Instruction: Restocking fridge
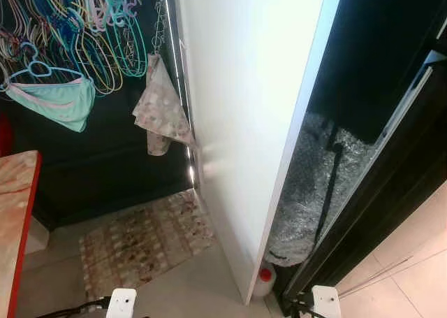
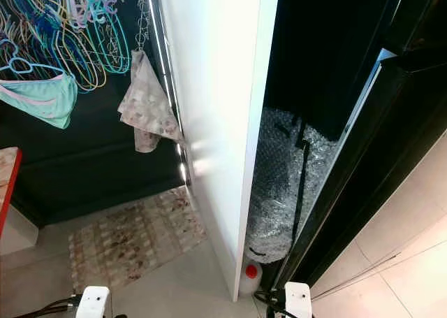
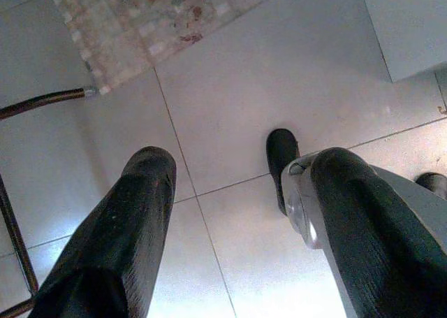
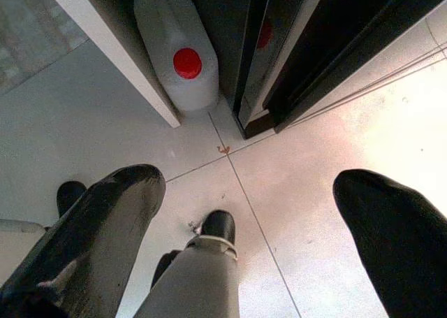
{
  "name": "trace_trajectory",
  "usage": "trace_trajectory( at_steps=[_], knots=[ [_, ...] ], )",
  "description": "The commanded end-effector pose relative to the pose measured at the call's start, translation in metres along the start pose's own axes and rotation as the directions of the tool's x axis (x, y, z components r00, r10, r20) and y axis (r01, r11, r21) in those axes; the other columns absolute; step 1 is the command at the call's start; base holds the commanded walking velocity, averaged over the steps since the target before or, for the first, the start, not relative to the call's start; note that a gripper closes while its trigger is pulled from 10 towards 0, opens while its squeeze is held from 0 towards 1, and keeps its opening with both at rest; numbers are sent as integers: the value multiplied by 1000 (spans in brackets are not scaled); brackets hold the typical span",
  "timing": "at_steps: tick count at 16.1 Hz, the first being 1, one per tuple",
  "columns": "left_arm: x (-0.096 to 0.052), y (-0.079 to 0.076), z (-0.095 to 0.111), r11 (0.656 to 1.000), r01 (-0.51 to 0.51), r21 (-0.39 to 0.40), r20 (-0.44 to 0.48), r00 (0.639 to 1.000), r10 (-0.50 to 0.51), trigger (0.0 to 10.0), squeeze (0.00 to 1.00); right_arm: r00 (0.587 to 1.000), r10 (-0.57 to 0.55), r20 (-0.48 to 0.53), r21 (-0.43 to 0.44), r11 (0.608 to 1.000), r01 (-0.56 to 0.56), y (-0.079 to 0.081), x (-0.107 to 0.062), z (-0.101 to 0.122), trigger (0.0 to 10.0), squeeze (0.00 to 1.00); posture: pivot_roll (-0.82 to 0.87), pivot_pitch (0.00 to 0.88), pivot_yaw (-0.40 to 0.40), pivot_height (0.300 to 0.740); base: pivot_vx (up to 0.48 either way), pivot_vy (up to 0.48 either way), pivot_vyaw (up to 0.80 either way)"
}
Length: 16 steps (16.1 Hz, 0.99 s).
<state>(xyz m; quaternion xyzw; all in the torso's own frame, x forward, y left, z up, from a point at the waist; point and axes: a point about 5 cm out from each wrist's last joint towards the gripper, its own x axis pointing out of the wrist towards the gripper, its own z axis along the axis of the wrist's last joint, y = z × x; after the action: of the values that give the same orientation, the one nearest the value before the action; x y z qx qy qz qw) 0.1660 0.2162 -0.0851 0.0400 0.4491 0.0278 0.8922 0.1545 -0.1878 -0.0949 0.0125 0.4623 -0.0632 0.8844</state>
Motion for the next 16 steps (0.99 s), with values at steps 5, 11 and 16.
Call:
trace_trajectory(
  at_steps=[5, 11, 16],
  knots=[
    [-3, 8, -11, 1000, -14, -1, -42, 999, 14, 10000, 0, 999, -1, -44, -11, 1000, 0, 0, -3, -14, 10000, 0, 9, 0, 34, 740, 0, 0, 800],
    [-2, 3, -10, 1000, -23, -3, -46, 999, 22, 10000, 0, 998, 10, -60, -16, 1000, -11, 0, -3, -15, 10000, 0, 15, 0, 33, 740, 0, 0, 800],
    [-1, 1, -8, 1000, -15, -3, -40, 999, 15, 10000, 0, 997, 18, -71, -17, 1000, -19, 1, -3, -17, 10000, 0, 9, 0, 37, 740, 0, 0, 800]
  ],
)
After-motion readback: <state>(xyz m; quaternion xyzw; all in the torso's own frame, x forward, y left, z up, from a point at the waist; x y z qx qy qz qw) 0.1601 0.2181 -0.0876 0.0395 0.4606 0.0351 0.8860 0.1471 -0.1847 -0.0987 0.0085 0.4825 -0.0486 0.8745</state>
